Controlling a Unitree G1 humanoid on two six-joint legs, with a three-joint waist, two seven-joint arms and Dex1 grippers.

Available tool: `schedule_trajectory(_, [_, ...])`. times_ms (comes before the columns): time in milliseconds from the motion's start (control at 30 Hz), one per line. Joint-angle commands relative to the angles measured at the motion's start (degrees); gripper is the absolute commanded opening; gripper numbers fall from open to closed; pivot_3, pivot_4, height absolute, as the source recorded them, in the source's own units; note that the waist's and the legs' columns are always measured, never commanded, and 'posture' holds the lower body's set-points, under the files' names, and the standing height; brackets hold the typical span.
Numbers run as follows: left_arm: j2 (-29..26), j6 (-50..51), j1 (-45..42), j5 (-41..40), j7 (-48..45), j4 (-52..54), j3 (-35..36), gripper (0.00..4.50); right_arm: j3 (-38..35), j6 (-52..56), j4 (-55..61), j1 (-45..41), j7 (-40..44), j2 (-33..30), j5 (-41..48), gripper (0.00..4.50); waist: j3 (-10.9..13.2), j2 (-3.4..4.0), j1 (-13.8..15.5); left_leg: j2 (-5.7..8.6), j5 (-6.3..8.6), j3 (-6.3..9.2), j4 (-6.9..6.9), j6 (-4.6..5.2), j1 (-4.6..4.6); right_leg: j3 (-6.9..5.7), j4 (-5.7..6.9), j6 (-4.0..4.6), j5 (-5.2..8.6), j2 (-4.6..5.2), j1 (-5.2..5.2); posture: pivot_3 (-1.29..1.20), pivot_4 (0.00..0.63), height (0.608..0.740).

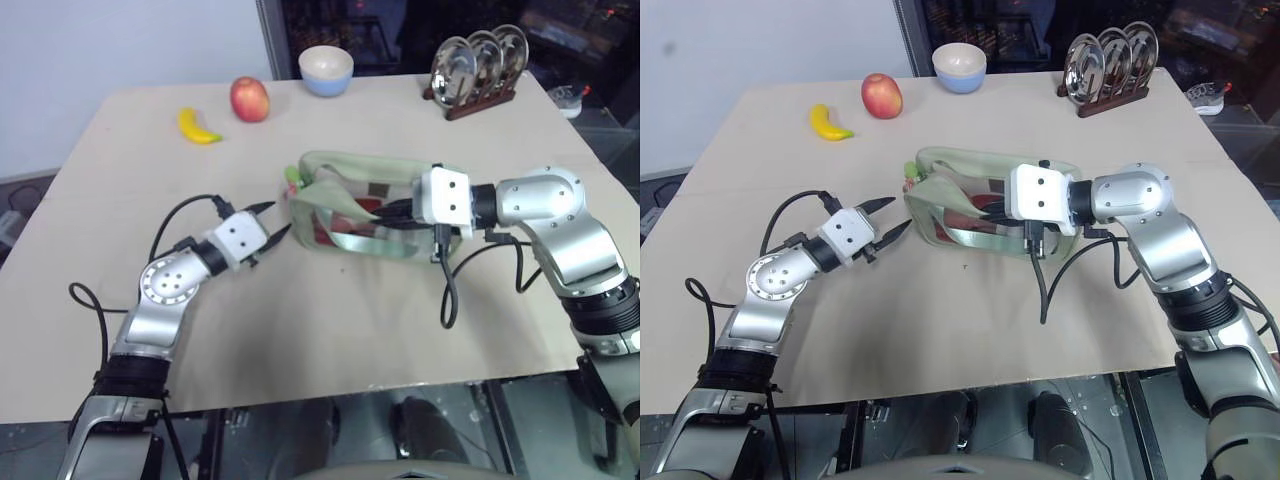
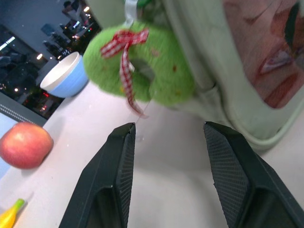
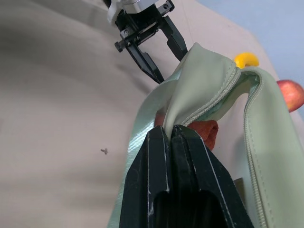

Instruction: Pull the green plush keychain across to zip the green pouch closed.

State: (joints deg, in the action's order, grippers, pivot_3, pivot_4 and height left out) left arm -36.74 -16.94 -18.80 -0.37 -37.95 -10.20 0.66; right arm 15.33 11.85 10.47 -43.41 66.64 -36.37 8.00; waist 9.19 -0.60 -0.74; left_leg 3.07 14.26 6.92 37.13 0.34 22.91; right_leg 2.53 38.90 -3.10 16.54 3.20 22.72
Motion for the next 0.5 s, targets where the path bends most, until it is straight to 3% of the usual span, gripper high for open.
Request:
schedule_trajectory(33, [-0.9, -2.1, -0.4, -2.4, -1.3, 0.5, 1.9, 2.3, -0.6, -3.8, -1.2, 0.1, 1.4, -1.7, -0.9, 0.0, 0.0, 0.0, 0.0, 0.01, 0.0, 0.0, 0.0, -0.01, 0.0, 0.0, 0.0, 0.0, 0.0, 0.01, 0.0, 0.0, 0.15, 0.74])
schedule_trajectory(500, [1.7, -6.9, -2.3, 1.6, 1.3, -2.5, -0.7, 2.3, -1.4, -7.4, -2.0, -0.2, 3.1, -2.9, -0.1, 0.0, 0.0, 0.0, 0.1, 0.02, -0.01, 0.02, 0.01, -0.02, 0.0, -0.02, 0.01, 0.0, 0.0, -0.01, -0.01, 0.0, 0.15, 0.74])
